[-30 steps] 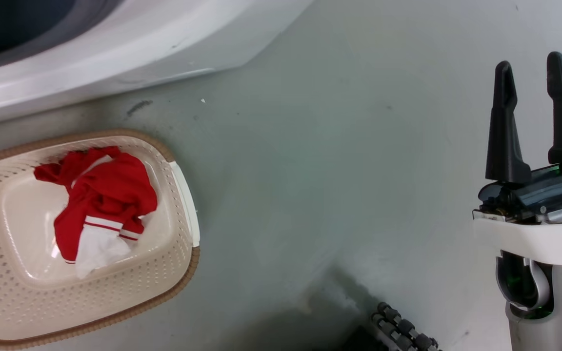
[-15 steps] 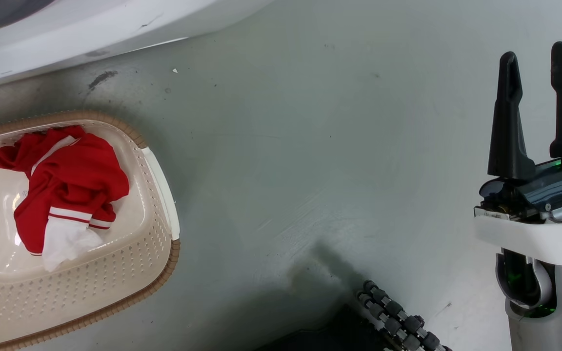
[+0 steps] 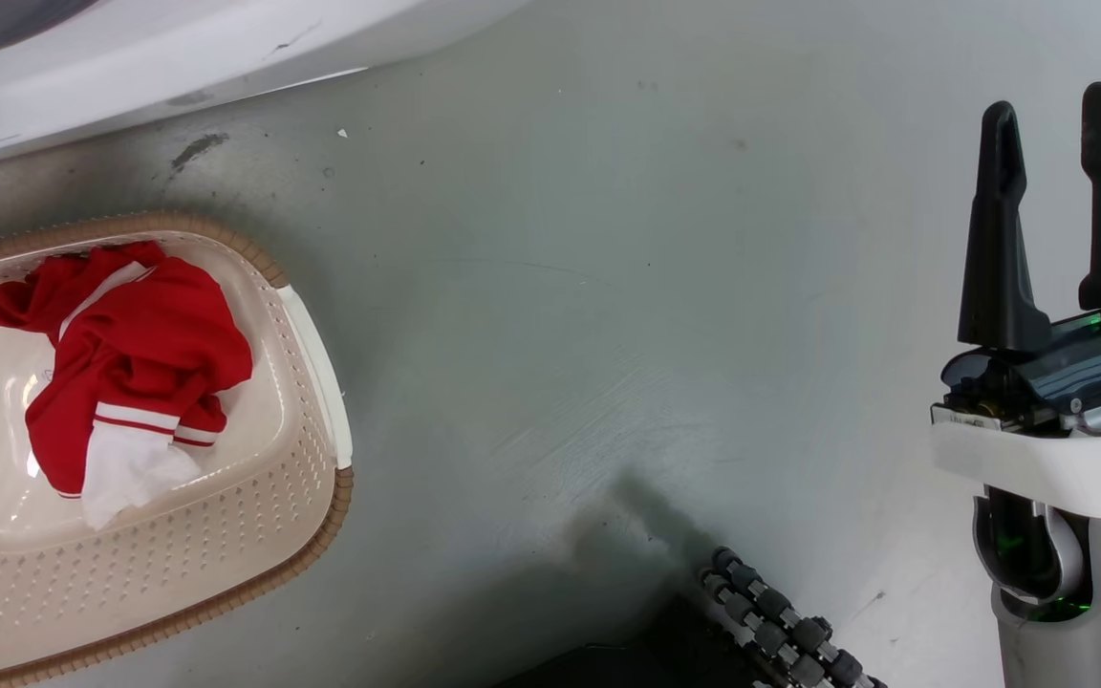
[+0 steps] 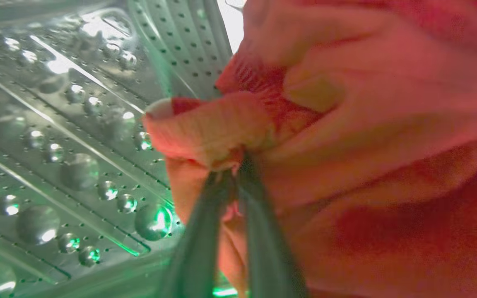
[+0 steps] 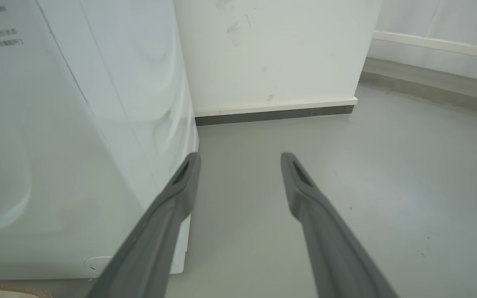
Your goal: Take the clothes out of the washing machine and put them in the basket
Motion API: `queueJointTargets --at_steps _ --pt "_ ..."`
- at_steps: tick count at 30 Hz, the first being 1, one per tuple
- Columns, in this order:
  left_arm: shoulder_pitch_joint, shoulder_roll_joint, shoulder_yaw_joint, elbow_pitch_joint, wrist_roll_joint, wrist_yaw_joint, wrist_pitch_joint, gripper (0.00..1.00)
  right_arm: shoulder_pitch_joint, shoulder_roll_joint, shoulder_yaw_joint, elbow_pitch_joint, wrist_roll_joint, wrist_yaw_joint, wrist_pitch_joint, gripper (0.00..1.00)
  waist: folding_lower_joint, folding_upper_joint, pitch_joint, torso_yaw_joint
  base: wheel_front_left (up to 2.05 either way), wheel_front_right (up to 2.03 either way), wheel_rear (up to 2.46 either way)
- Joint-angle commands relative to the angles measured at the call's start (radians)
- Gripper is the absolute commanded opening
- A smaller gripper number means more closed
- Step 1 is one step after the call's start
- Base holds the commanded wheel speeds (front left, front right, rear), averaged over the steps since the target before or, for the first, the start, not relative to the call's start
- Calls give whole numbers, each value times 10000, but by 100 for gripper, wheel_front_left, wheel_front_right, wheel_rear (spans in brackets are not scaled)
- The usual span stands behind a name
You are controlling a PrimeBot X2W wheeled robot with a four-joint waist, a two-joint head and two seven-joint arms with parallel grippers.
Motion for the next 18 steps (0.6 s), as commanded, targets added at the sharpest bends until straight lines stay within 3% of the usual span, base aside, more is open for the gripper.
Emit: queueJointTargets --at_steps 1,8,18 --pt "90 8 -34 128 -36 23 -61 0 -63 12 -27 14 -36 -7 -20 100 -1 -1 -7 10 0 0 0" --pt "373 -118 25 204 -233 22 -1228 0 -21 12 -80 166 -170 -7 -20 100 -1 -1 -369 174 0 0 0" --pt "1886 -434 -81 101 -1059 21 -3023 0 309 10 -158 492 -612 -8 -20 100 -1 -1 -1694 779 0 0 0"
